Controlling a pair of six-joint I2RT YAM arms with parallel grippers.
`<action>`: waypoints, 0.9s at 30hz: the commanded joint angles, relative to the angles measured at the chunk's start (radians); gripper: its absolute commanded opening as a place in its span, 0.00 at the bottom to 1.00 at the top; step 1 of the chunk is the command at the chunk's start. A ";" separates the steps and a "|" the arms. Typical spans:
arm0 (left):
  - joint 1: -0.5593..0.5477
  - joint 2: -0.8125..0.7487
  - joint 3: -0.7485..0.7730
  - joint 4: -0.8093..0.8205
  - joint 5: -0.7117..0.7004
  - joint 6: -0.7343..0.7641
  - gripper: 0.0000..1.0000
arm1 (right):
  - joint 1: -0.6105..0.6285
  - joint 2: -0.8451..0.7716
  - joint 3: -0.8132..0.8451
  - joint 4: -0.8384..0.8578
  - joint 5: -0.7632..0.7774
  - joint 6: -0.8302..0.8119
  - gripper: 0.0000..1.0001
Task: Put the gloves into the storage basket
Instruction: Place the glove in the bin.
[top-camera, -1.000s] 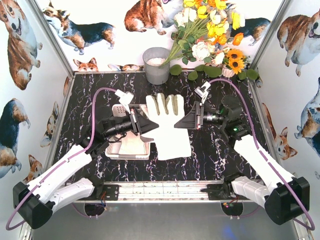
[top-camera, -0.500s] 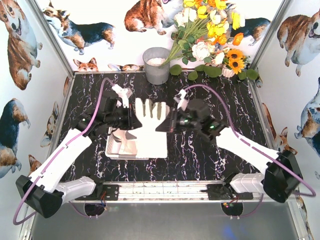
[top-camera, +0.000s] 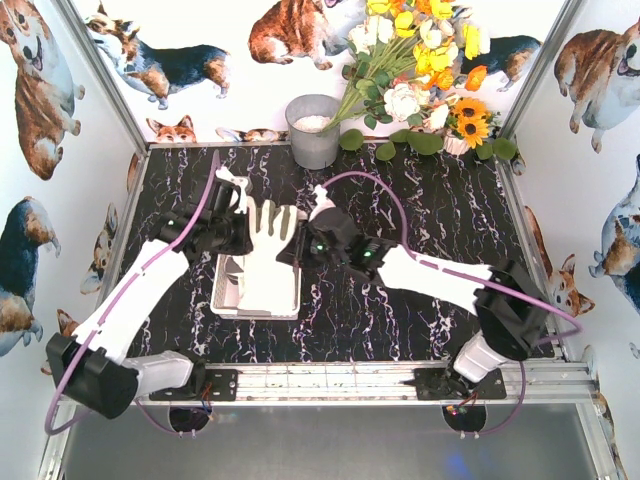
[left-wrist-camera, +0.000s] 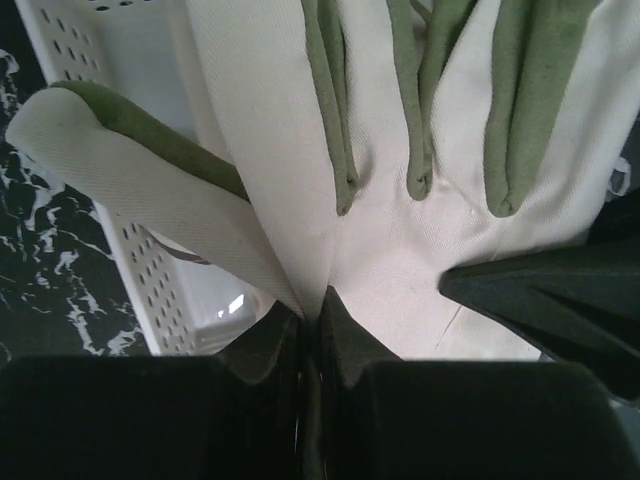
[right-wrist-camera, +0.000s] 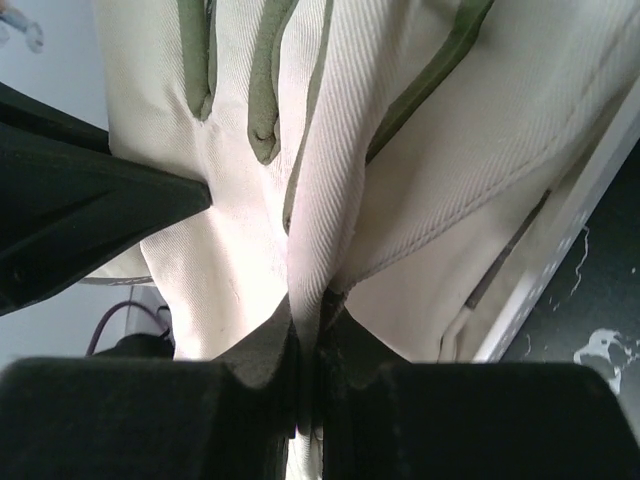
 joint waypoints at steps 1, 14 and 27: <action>0.074 0.055 0.036 0.025 -0.106 0.099 0.00 | 0.009 0.068 0.072 -0.021 0.121 -0.070 0.00; 0.141 0.208 -0.002 0.139 -0.024 0.168 0.00 | 0.016 0.216 0.121 -0.048 0.147 -0.103 0.00; 0.146 0.321 -0.077 0.275 -0.017 0.223 0.00 | 0.021 0.288 0.120 -0.105 0.205 -0.125 0.00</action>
